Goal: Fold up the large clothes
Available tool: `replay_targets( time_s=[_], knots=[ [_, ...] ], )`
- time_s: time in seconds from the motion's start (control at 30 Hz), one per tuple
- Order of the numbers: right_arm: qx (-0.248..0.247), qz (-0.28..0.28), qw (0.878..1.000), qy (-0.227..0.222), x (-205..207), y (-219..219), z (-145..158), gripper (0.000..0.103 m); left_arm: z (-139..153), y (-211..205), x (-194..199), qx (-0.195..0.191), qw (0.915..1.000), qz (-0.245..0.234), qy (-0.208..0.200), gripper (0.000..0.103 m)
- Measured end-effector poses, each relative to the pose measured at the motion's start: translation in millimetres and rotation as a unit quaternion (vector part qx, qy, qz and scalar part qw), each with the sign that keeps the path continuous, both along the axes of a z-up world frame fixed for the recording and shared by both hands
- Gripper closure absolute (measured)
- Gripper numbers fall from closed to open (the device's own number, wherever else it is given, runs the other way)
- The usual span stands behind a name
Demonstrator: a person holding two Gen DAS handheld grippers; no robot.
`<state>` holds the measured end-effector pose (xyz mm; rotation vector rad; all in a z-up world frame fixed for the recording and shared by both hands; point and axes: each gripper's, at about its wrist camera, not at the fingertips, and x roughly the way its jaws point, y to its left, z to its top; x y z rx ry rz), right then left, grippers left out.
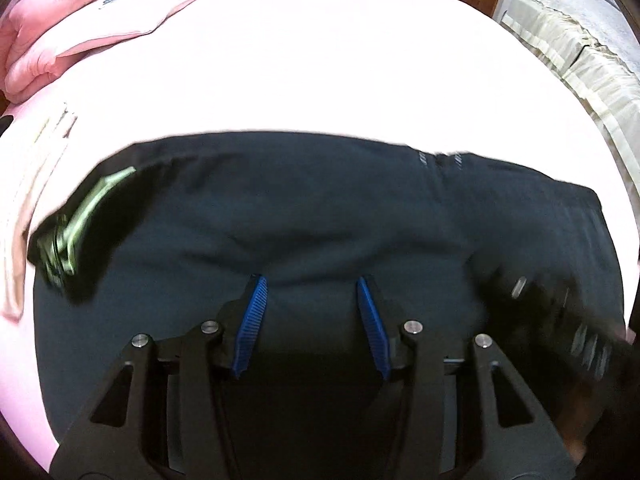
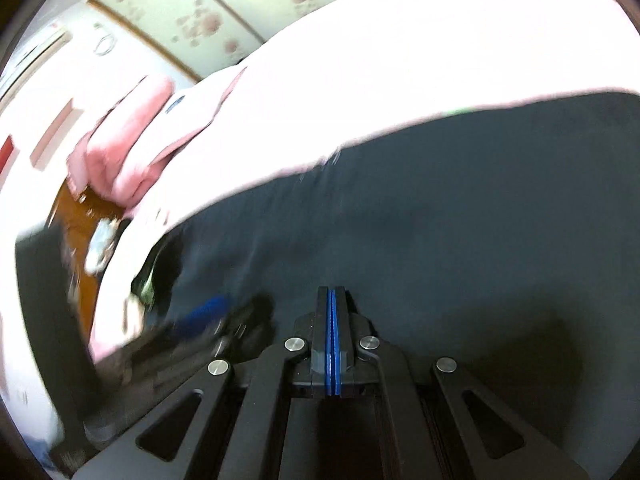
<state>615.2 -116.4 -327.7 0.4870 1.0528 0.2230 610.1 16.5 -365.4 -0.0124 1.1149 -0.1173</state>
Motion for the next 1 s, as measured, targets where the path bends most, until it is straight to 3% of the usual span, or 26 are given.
replay_targets(
  time_s=[0.1, 0.17, 0.23, 0.3, 0.4, 0.47, 0.5, 0.63, 0.7, 0.73, 0.8, 0.9, 0.93, 1.0],
  knots=[
    [0.026, -0.004, 1.000, -0.001, 22.1, -22.7, -4.3, 0.103, 1.1, 12.2, 4.7, 0.008, 0.9999, 0.008, 0.002, 0.058],
    [0.027, -0.010, 1.000, -0.011, 23.8, -44.9, -5.3, 0.103, 2.4, 22.9, 9.9, 0.044, 0.9986, 0.029, -0.006, 0.058],
    [-0.046, -0.051, 0.998, -0.014, 18.5, -74.6, -4.2, 0.103, 2.1, 48.9, 18.8, 0.093, 0.9928, 0.074, -0.013, 0.053],
    [-0.068, -0.090, 0.994, -0.003, 16.3, -105.3, -7.7, 0.103, 1.0, 80.4, 25.6, 0.084, 0.9898, 0.114, -0.011, 0.053],
    [-0.108, -0.170, 0.979, 0.016, 7.7, -160.6, -11.7, 0.103, -4.6, 130.6, 32.6, 0.105, 0.9808, 0.164, -0.016, 0.053],
    [-0.117, -0.217, 0.969, 0.023, -0.1, -188.8, -12.7, 0.103, -15.9, 144.5, 42.7, 0.190, 0.9634, 0.188, -0.017, 0.052],
    [-0.136, -0.245, 0.959, 0.036, -3.6, -196.1, -13.4, 0.103, -19.3, 148.6, 46.6, 0.203, 0.9604, 0.190, -0.016, 0.050],
    [-0.147, -0.290, 0.945, 0.042, -12.7, -196.4, -11.3, 0.103, -5.6, 144.7, 40.9, 0.201, 0.9568, 0.209, -0.016, 0.051],
    [-0.139, -0.301, 0.943, 0.017, -19.0, -177.5, -3.0, 0.103, 17.4, 131.7, 21.4, 0.197, 0.9585, 0.203, -0.033, 0.051],
    [-0.126, -0.296, 0.947, 0.003, -30.6, -187.9, 3.0, 0.103, 28.9, 119.6, 7.4, 0.177, 0.9640, 0.195, -0.040, 0.051],
    [-0.082, -0.259, 0.962, -0.018, -37.3, -175.8, 14.3, 0.103, 51.4, 85.6, -14.7, 0.123, 0.9790, 0.158, -0.038, 0.051],
    [0.013, -0.192, 0.981, -0.005, -38.8, -122.2, 5.4, 0.103, 62.7, 30.8, -56.2, 0.063, 0.9938, 0.090, -0.016, 0.051],
    [0.050, -0.166, 0.985, 0.014, -39.0, -99.5, -3.3, 0.103, 61.5, 12.5, -70.0, 0.060, 0.9954, 0.074, -0.010, 0.051],
    [0.103, -0.104, 0.987, 0.064, -41.5, -51.6, -24.6, 0.103, 48.8, -20.1, -94.5, 0.105, 0.9925, 0.062, 0.012, 0.050]
  ],
)
